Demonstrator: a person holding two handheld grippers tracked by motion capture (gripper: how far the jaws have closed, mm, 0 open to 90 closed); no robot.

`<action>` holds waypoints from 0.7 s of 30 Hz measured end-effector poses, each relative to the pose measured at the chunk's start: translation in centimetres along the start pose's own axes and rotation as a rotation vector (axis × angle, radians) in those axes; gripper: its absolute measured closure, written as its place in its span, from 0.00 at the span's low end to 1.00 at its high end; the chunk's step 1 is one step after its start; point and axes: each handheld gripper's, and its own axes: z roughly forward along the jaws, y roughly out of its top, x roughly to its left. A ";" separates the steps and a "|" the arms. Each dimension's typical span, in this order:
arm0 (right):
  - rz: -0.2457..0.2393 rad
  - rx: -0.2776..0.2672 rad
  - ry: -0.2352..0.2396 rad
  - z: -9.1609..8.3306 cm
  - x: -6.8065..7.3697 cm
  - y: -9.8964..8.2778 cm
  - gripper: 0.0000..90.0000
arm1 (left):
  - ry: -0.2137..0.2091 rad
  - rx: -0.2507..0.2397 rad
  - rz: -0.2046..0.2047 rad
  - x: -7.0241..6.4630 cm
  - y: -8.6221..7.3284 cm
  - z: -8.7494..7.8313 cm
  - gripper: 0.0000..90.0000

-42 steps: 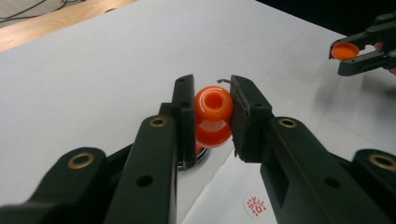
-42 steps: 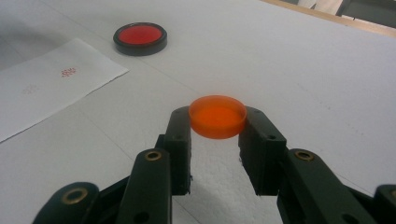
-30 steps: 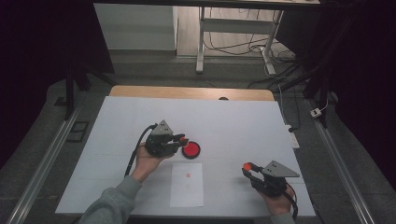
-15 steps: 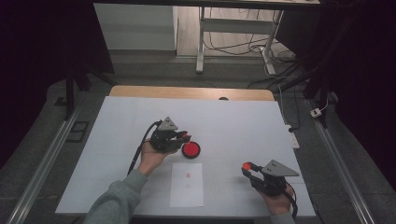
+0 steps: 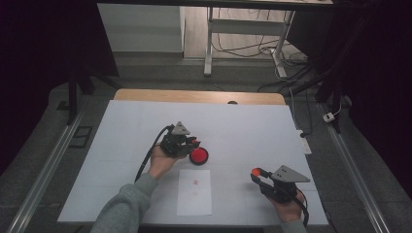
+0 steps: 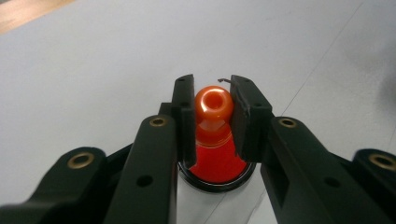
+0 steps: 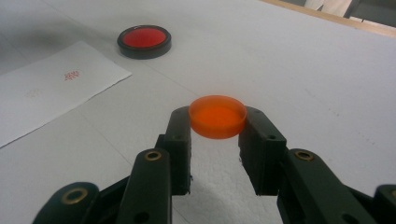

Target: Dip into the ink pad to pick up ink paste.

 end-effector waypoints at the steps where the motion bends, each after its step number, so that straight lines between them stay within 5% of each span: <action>1: 0.000 -0.001 0.000 0.0 0.0 0.0 0.72 | -0.002 0.000 -0.001 0.0 0.0 0.1 0.81; 21: -0.008 0.016 -0.002 0.2 -0.1 -0.1 0.72 | -0.026 0.049 0.005 -0.1 -1.3 2.1 0.81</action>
